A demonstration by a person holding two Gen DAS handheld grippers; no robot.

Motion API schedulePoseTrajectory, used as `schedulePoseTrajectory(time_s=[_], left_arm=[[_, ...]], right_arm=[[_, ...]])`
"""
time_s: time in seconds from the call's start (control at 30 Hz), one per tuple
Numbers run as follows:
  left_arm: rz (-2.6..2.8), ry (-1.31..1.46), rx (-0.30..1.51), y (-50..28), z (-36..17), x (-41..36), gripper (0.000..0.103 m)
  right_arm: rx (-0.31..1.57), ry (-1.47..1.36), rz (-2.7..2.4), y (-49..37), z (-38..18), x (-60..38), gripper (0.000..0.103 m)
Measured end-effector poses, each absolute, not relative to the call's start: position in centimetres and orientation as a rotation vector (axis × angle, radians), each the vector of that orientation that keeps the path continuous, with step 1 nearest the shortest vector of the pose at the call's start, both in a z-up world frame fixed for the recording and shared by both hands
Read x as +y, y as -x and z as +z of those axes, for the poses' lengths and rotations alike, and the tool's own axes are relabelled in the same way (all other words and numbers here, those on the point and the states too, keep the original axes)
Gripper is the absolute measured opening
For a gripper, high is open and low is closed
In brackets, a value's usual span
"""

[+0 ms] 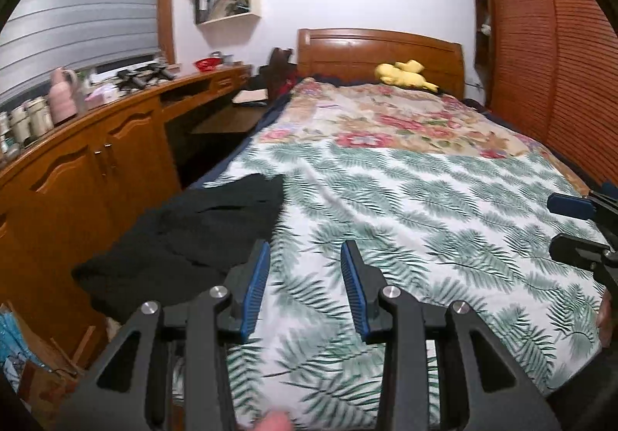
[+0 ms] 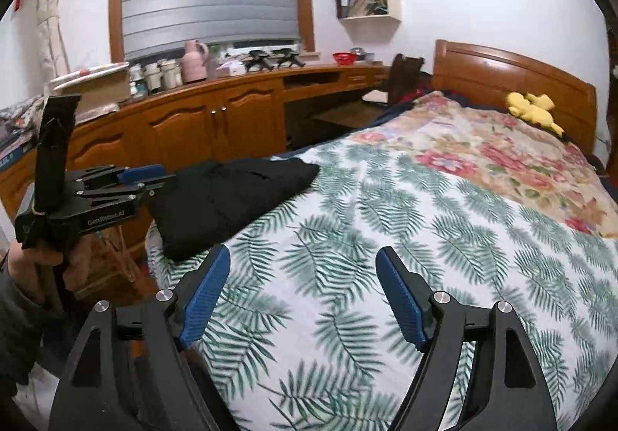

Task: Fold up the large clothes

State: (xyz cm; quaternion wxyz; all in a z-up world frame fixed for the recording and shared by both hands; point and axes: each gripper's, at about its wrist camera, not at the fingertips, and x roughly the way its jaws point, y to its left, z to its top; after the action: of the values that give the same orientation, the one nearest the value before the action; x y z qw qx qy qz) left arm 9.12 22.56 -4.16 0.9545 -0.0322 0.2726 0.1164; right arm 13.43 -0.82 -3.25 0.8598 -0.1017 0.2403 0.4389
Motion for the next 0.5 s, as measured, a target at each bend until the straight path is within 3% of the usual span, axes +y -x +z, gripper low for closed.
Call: schedulePoseTrajectory(time_s=[0.5], left_arm=[[0.068, 0.062, 0.584, -11.2, -6.9, 10.6, 0.037]], right_arm=[[0.548, 0.137, 0.622, -12.8, -6.8, -13.8, 0.080]])
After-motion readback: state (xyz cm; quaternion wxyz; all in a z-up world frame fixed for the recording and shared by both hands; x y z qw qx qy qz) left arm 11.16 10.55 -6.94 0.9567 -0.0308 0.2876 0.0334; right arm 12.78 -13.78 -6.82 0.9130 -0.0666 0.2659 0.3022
